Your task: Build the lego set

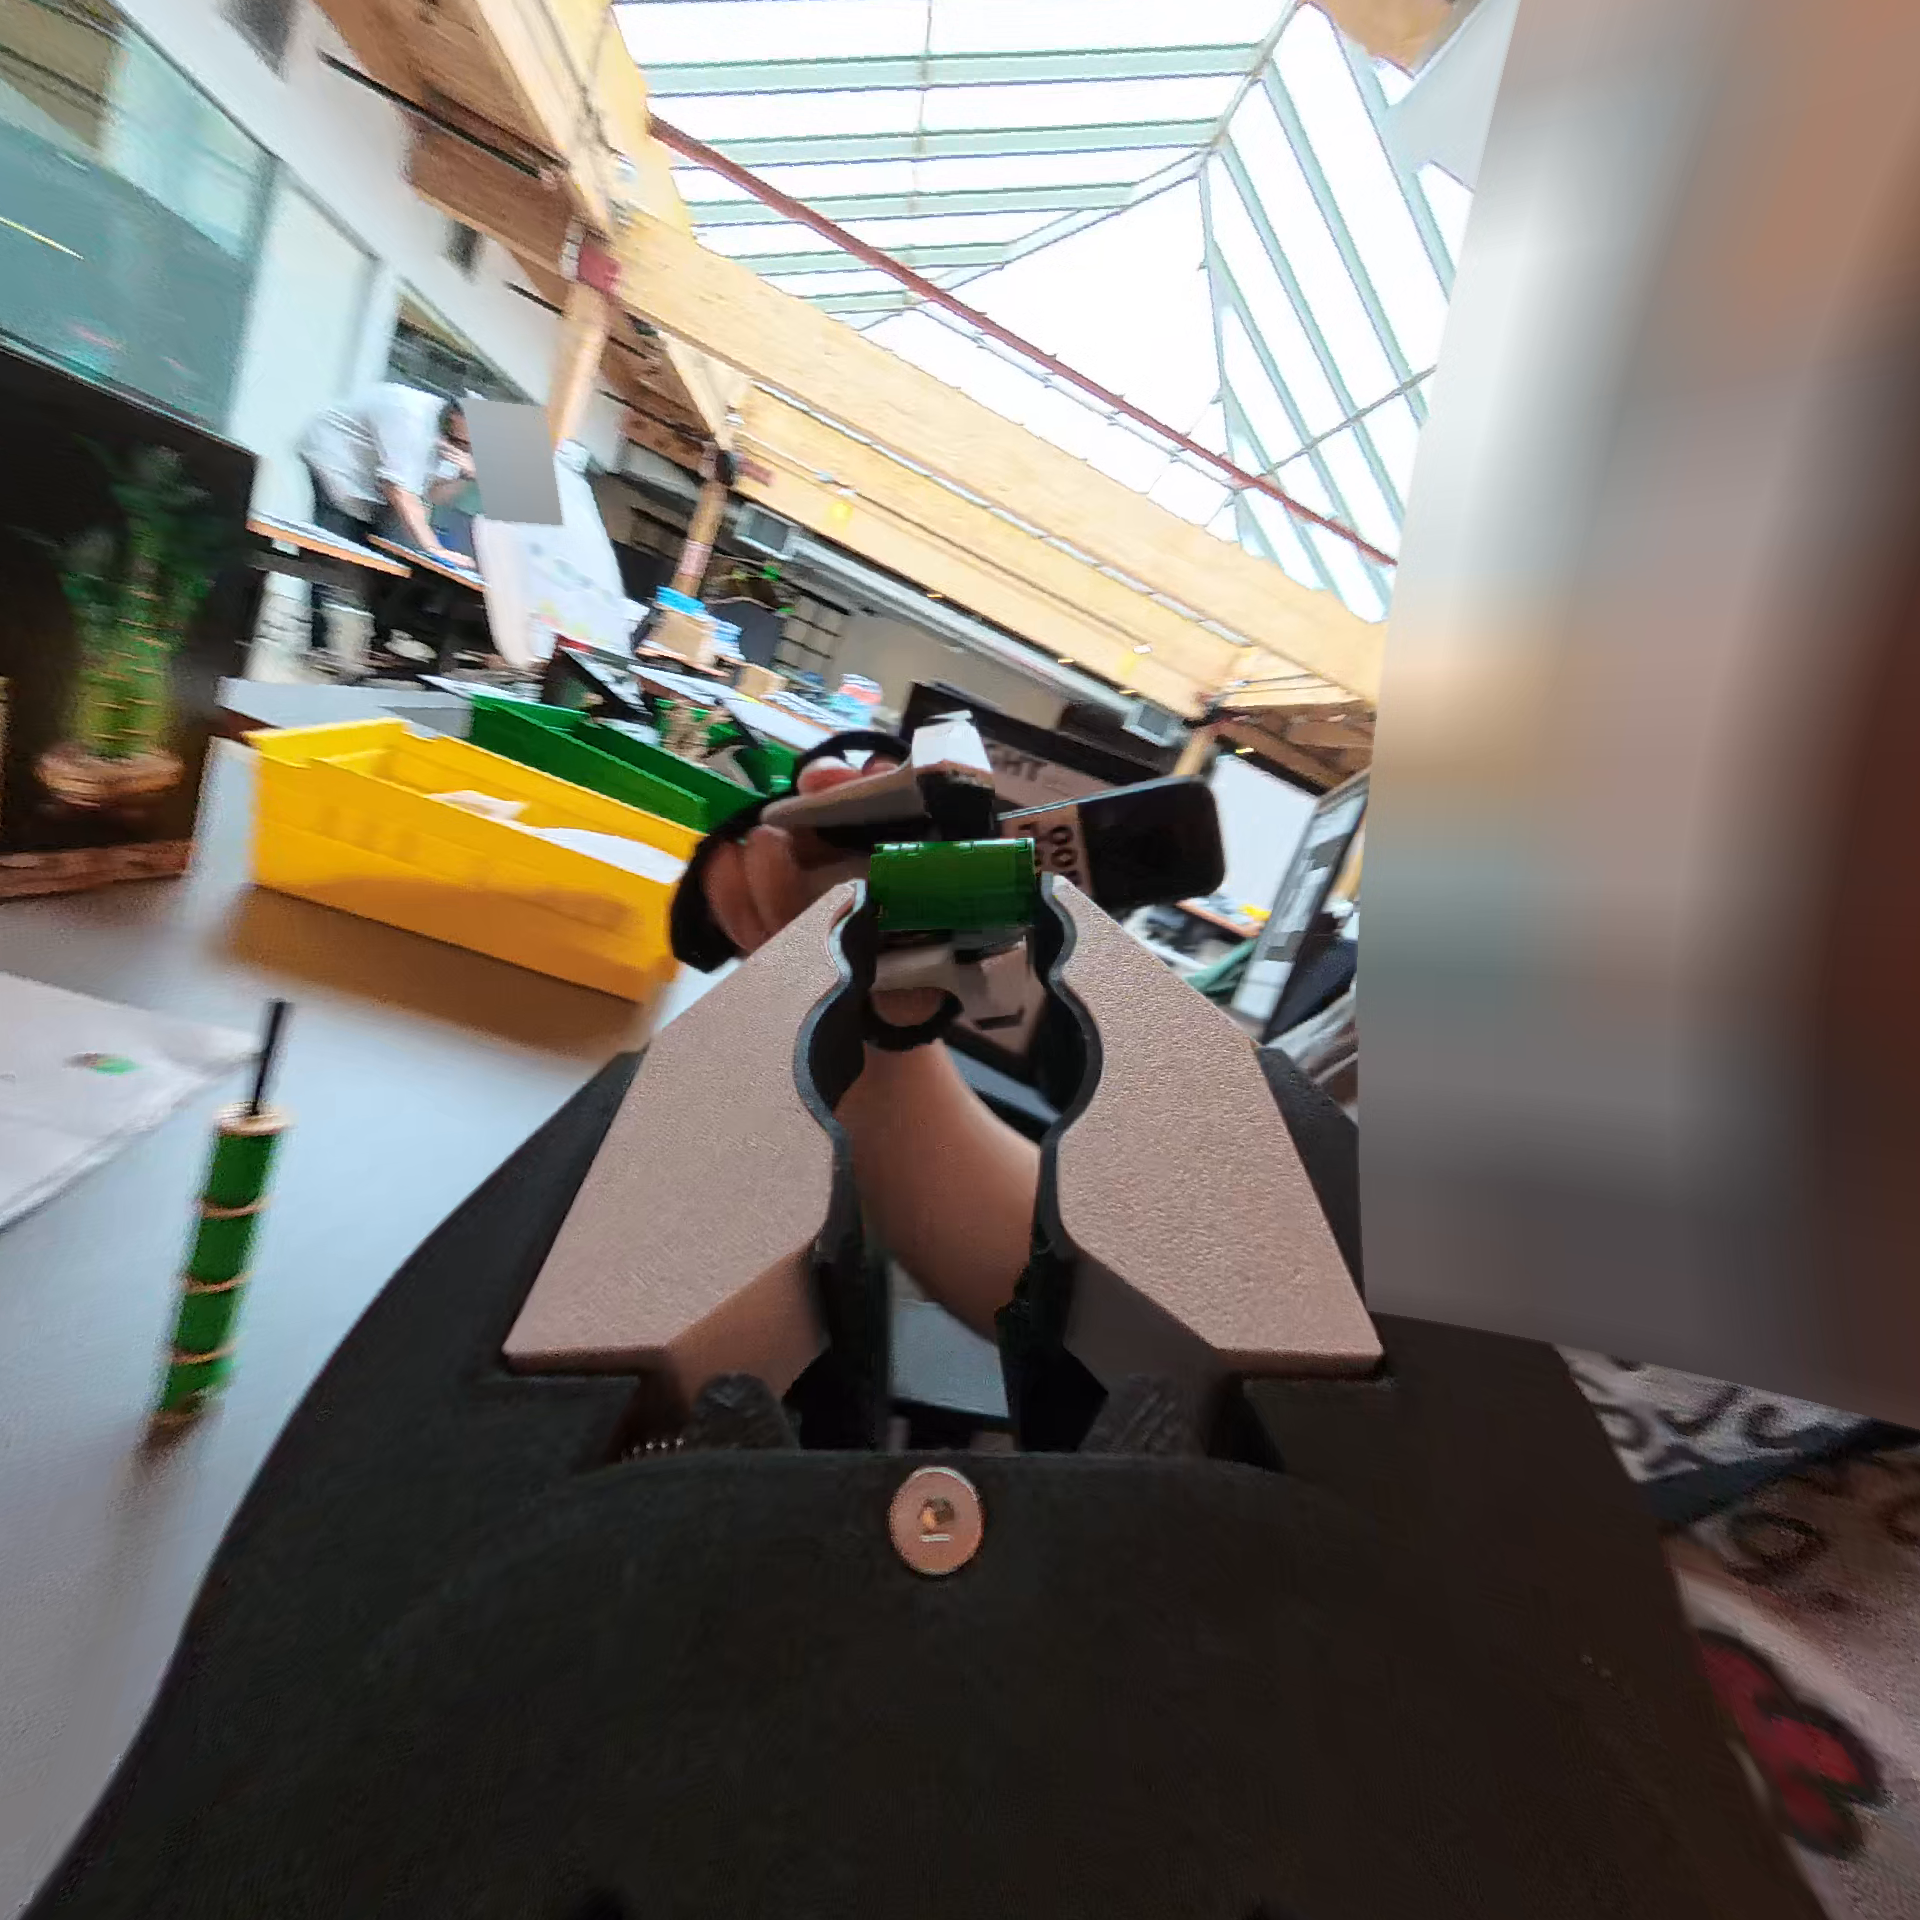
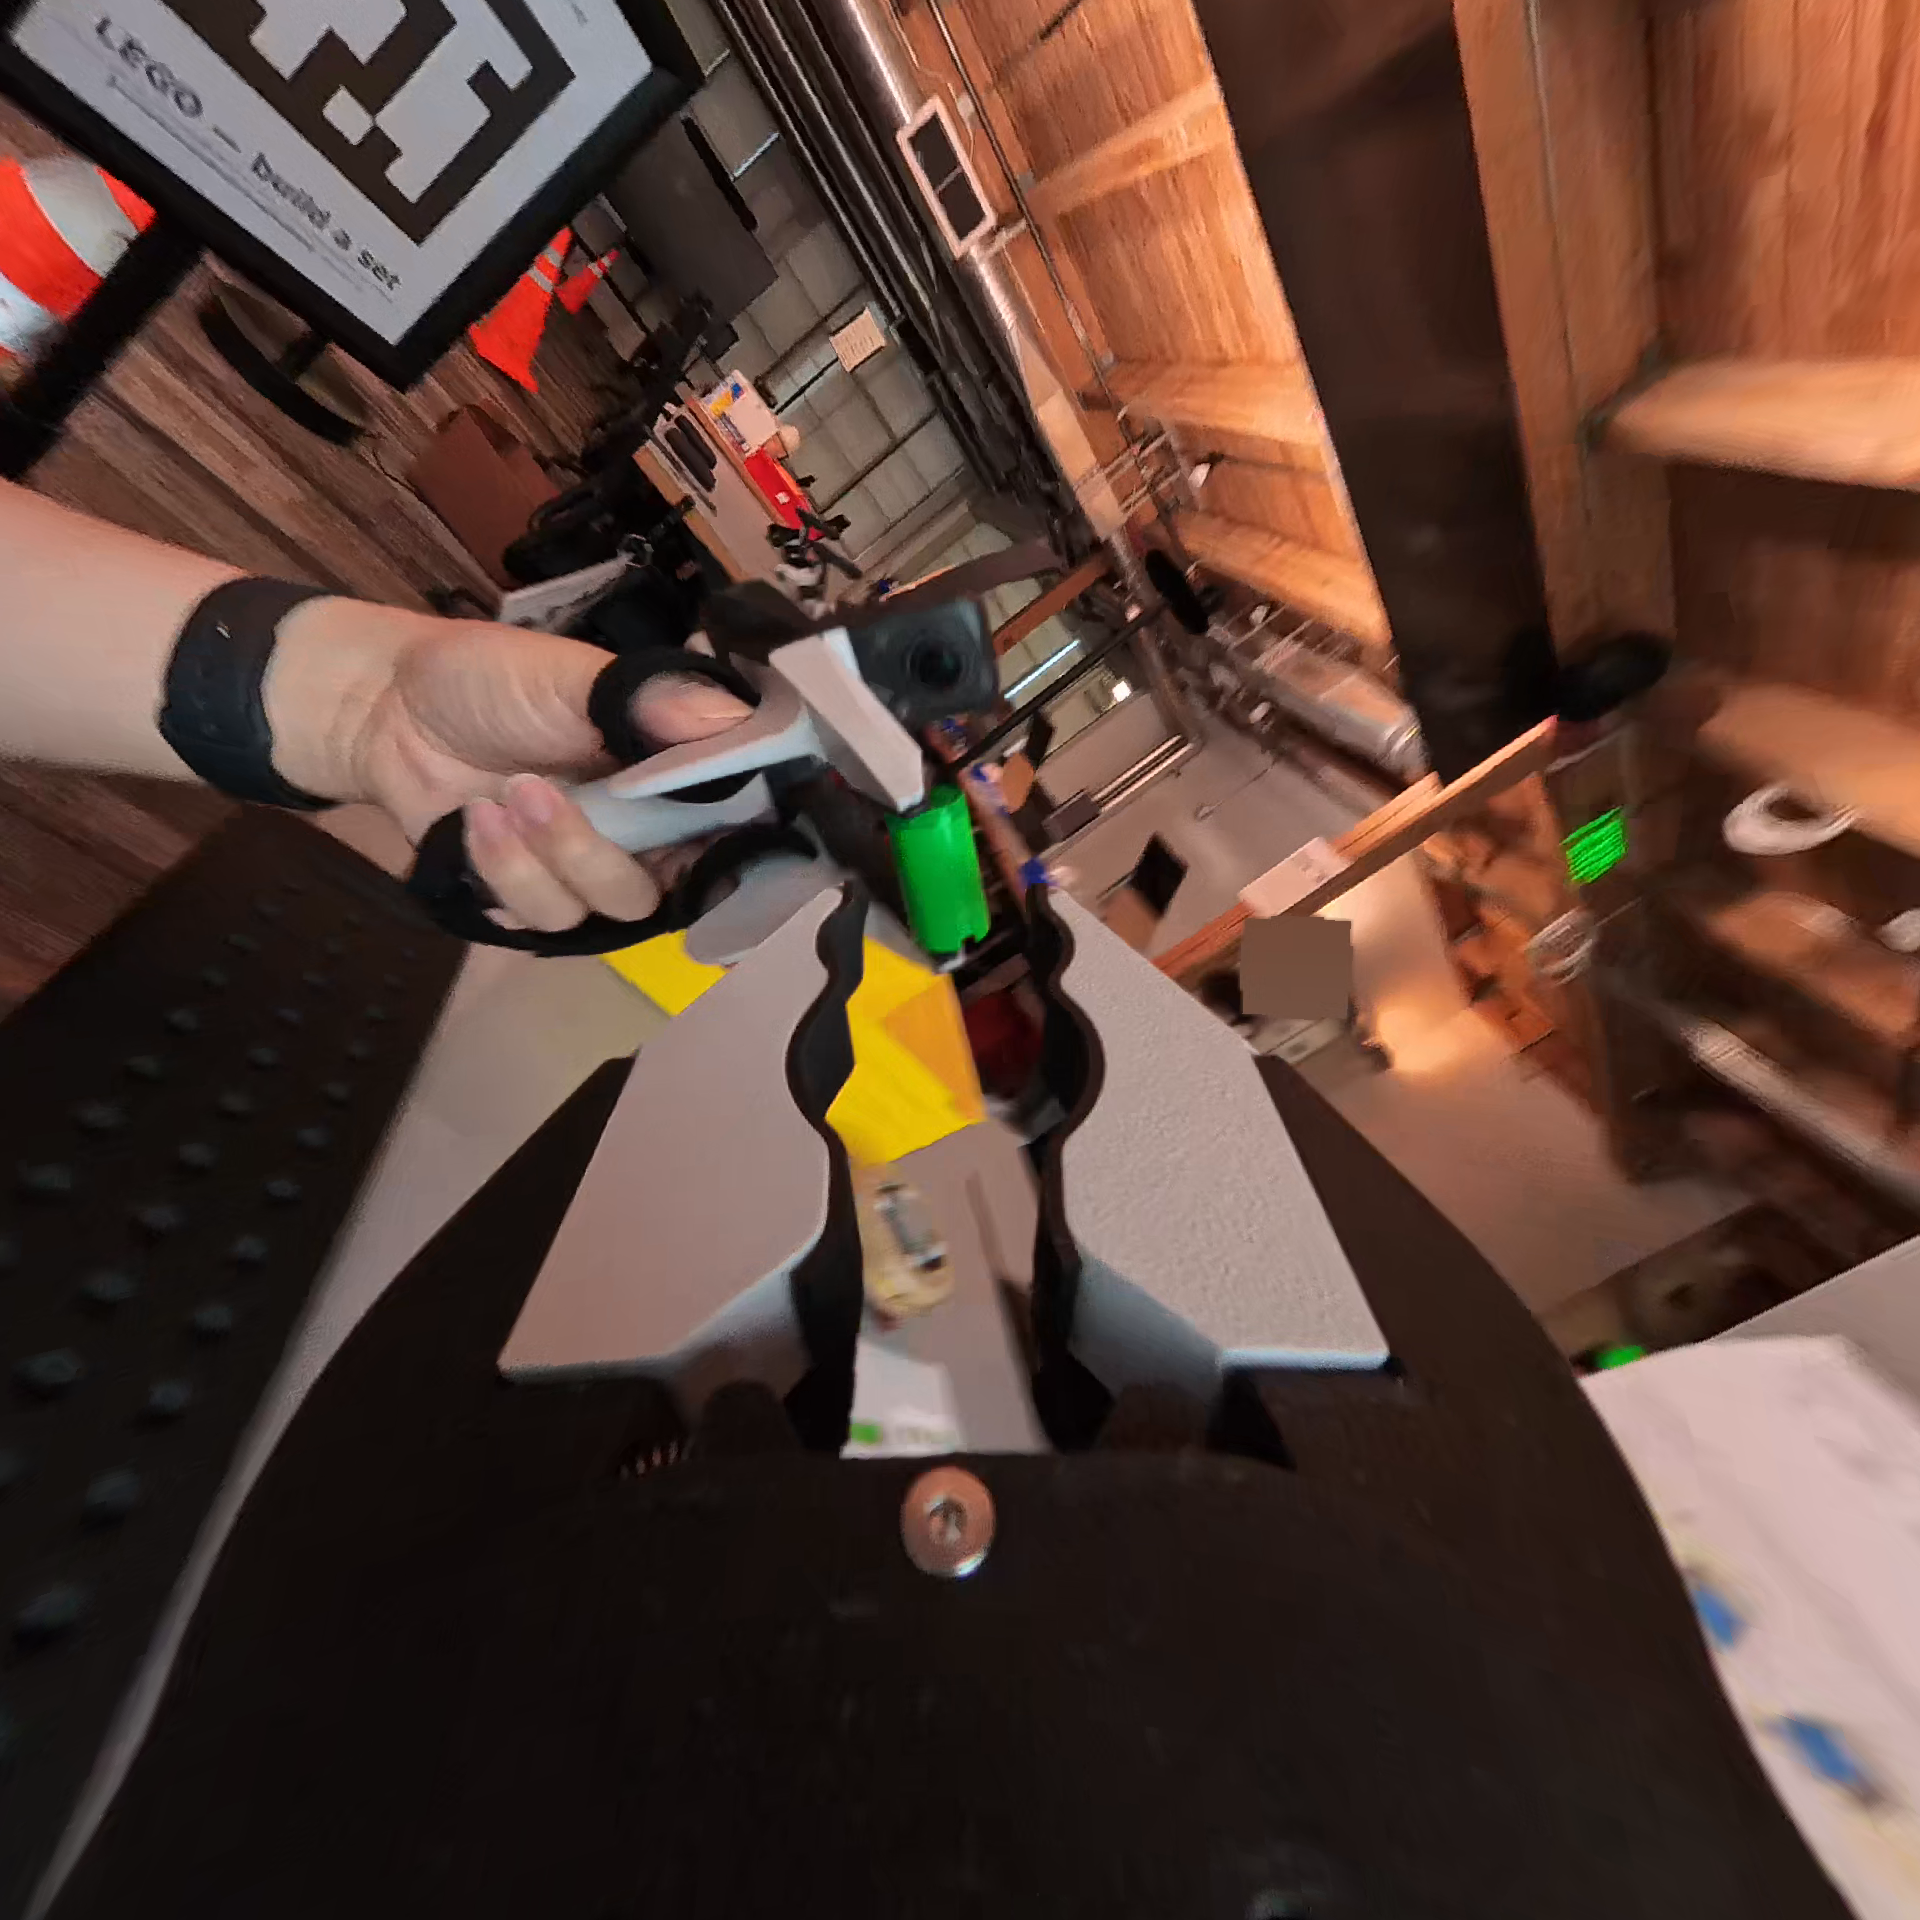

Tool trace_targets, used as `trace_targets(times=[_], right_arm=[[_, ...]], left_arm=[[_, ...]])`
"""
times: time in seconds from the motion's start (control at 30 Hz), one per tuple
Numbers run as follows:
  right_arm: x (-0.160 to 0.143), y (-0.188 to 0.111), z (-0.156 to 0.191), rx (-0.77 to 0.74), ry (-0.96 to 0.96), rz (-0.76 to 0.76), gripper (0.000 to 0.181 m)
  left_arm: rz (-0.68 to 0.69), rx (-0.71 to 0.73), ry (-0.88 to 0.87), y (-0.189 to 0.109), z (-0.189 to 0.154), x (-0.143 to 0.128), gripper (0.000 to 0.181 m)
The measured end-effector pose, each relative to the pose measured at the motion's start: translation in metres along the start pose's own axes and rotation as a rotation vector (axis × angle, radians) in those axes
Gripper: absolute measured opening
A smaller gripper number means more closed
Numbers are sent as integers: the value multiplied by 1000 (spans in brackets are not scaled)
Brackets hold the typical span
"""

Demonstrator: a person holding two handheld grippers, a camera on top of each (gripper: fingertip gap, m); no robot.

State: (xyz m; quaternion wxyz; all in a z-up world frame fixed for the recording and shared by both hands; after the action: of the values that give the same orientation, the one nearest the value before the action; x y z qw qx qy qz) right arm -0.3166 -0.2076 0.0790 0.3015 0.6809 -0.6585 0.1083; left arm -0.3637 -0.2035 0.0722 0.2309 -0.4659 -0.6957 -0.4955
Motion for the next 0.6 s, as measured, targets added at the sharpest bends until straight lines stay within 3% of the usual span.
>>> trace_targets(times=[0.07, 0.17, 0.27, 0.37, 0.6], right_arm=[[-9, -6, 4, 1, 245, 22, 31], [-10, -14, 1, -13, 676, -74, 40], [-18, -15, -2, -31, 959, -112, 47], [-22, -11, 6, -15, 958, -86, 46], [-16, -10, 14, 51, 831, -91, 42]], left_arm=[[3, 59, 108, -6, 3, 1, 28], [30, 173, 282, -13, 11, 0, 28], [80, 252, 463, -15, 12, -3, 28], [128, 286, 587, -13, 9, -9, 28], [278, 247, 673, -11, 2, -29, 29]])
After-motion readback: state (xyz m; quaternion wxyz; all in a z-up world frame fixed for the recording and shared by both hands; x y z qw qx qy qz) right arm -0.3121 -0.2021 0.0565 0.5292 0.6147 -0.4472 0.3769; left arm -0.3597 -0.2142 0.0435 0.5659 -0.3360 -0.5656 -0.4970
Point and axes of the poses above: each gripper's, where its closed fingertips meet, y out along the fingers, x out of its top, z = x × y across the jaws, the point moved 3 cm from there along -y, back along the fingers, and after that the axes turned 12 degrees about -z, right-handed, at the moved point
